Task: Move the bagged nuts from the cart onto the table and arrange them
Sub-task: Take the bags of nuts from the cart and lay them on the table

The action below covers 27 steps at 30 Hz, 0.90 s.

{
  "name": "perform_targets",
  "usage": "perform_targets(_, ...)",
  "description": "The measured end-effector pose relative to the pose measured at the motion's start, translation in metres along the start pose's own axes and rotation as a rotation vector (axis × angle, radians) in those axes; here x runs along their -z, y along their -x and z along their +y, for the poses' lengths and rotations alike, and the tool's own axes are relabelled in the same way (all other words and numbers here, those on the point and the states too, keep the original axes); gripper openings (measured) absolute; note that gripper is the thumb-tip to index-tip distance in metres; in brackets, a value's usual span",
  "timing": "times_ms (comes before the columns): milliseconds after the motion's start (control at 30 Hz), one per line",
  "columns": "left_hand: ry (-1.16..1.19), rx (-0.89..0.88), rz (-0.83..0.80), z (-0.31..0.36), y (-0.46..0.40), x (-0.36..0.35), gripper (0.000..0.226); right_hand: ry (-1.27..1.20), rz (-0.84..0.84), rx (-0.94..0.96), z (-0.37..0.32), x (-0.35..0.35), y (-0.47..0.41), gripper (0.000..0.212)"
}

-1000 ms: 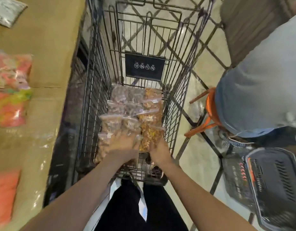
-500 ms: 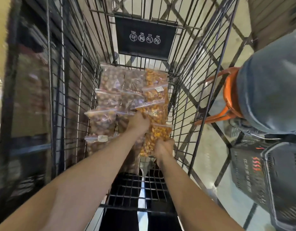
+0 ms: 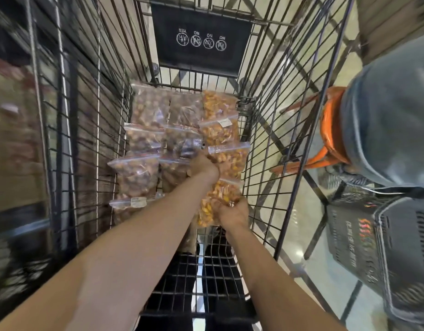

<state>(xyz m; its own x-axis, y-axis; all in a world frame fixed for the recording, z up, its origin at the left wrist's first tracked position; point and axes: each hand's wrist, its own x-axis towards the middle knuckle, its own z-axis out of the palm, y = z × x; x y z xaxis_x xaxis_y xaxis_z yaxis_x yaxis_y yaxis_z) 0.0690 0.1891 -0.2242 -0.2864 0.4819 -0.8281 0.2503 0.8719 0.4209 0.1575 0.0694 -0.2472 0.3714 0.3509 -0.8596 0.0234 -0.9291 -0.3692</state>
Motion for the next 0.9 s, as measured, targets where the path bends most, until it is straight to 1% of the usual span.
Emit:
perform_targets(33, 0.015, -0.023, -0.052, 0.003, 0.006, -0.002, 0.069, -0.026, -0.035, 0.005, -0.007, 0.004, 0.013, 0.061)
perform_targets(67, 0.018, -0.045, -0.091, 0.005, 0.012, -0.002, 0.068, -0.050, -0.057, -0.004, -0.019, 0.007, 0.032, 0.054)
perform_targets(133, -0.010, -0.119, -0.103, 0.005, 0.020, -0.001, 0.064, -0.090, -0.102, 0.001, -0.022, 0.013, 0.047, 0.040)
perform_targets(200, -0.040, -0.197, -0.124, 0.004, 0.031, 0.005, 0.061, -0.066, -0.097, 0.029, -0.020, 0.018, 0.054, 0.035)
perform_targets(300, 0.007, -0.286, -0.147, 0.000, 0.046, 0.021, 0.044, -0.006, -0.068, 0.097, -0.017, 0.023, 0.066, 0.034)
perform_targets(333, 0.026, -0.312, -0.136, 0.001, 0.053, 0.028, 0.041, 0.008, -0.085, 0.126, -0.018, 0.027, 0.073, 0.036)
perform_targets(400, 0.125, -0.329, -0.106, 0.005, 0.065, 0.047, 0.042, 0.003, -0.136, 0.163, -0.020, 0.037, 0.088, 0.046)
perform_targets(433, 0.184, -0.308, -0.089, 0.007, 0.069, 0.057, 0.044, 0.005, -0.159, 0.171, -0.021, 0.043, 0.098, 0.048)
perform_targets(500, 0.293, -0.257, -0.050, 0.008, 0.079, 0.080, 0.044, 0.001, -0.218, 0.187, -0.025, 0.054, 0.115, 0.038)
perform_targets(533, 0.352, -0.234, -0.045, 0.010, 0.087, 0.092, 0.048, -0.001, -0.260, 0.205, -0.025, 0.059, 0.123, 0.032)
perform_targets(600, 0.476, -0.178, -0.037, 0.011, 0.102, 0.115, 0.065, -0.012, -0.323, 0.240, -0.028, 0.069, 0.141, 0.024)
perform_targets(633, 0.560, -0.146, -0.040, 0.012, 0.111, 0.125, 0.064, -0.022, -0.349, 0.256, -0.030, 0.075, 0.150, 0.021)
perform_targets(667, 0.657, -0.107, -0.055, 0.012, 0.122, 0.135, 0.055, -0.039, -0.377, 0.263, -0.033, 0.080, 0.159, 0.018)
perform_targets(733, 0.810, -0.033, -0.086, 0.008, 0.141, 0.155, 0.028, -0.096, -0.424, 0.261, -0.037, 0.089, 0.173, 0.018)
perform_targets(767, 0.876, -0.004, -0.111, 0.005, 0.150, 0.164, 0.020, -0.131, -0.454, 0.258, -0.039, 0.094, 0.179, 0.018)
perform_targets(833, 0.973, 0.014, -0.156, -0.007, 0.166, 0.180, 0.024, -0.198, -0.512, 0.254, -0.047, 0.103, 0.188, 0.028)
perform_targets(900, 1.013, -0.008, -0.152, -0.020, 0.187, 0.190, 0.035, -0.278, -0.577, 0.241, -0.057, 0.114, 0.194, 0.037)
